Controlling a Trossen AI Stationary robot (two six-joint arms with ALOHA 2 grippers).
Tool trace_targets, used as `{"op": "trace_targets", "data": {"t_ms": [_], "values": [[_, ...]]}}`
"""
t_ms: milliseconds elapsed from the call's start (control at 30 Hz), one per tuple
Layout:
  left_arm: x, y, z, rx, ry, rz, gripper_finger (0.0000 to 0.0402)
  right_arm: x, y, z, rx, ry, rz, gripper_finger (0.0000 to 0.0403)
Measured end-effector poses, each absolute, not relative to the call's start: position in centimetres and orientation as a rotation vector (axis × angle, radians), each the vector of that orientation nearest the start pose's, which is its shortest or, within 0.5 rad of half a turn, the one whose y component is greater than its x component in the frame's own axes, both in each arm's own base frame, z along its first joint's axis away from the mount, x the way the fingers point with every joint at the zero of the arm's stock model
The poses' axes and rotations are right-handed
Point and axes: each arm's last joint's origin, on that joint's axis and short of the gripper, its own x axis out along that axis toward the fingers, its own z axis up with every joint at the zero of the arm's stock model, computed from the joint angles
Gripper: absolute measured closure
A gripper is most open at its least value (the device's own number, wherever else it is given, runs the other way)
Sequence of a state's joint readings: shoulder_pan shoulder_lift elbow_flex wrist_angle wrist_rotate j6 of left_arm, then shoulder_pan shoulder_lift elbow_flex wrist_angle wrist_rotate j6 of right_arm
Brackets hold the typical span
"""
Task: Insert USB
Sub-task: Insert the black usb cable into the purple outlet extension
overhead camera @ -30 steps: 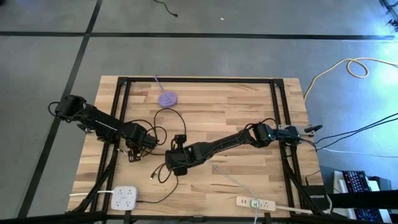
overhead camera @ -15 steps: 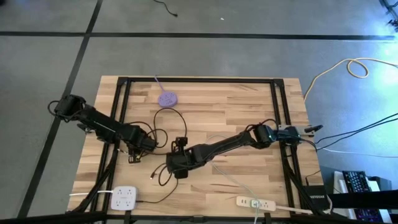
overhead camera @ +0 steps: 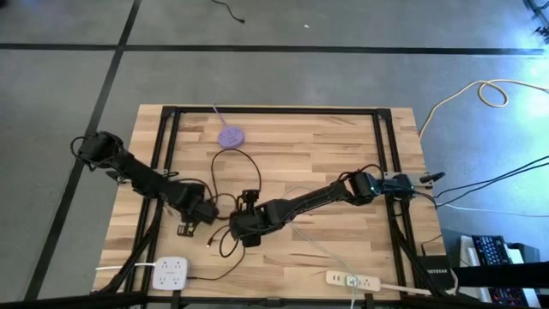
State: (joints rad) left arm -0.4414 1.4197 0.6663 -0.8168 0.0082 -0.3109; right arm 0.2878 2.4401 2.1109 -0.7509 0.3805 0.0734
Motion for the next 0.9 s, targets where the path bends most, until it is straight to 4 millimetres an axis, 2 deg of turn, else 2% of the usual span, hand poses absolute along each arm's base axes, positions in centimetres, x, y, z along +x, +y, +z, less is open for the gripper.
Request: {"op": "trace_targets", "data": {"t_ms": [233,533,667,900], "values": [[19.2,-9.4,14.5,0.090,1.432,-0.151,0.0353,49.9,13.7,16.9,-0.287,1.009,-0.119,0.0013],[19.0,-9.3,14.4,0.014,1.443,-0.054,0.0351,49.9,13.7,16.9,-0.279,1.018,-0.106,0.0013],[19.0,-9.2,14.4,0.034,1.431,-0.031,0.0326,49.9,13.7,16.9,-0.274,1.020,-0.097,0.0013],[19.7,-9.2,14.5,0.090,1.338,0.004,0.0251,49.5,14.3,16.3,-0.330,1.039,-0.054,0.0013]]}}
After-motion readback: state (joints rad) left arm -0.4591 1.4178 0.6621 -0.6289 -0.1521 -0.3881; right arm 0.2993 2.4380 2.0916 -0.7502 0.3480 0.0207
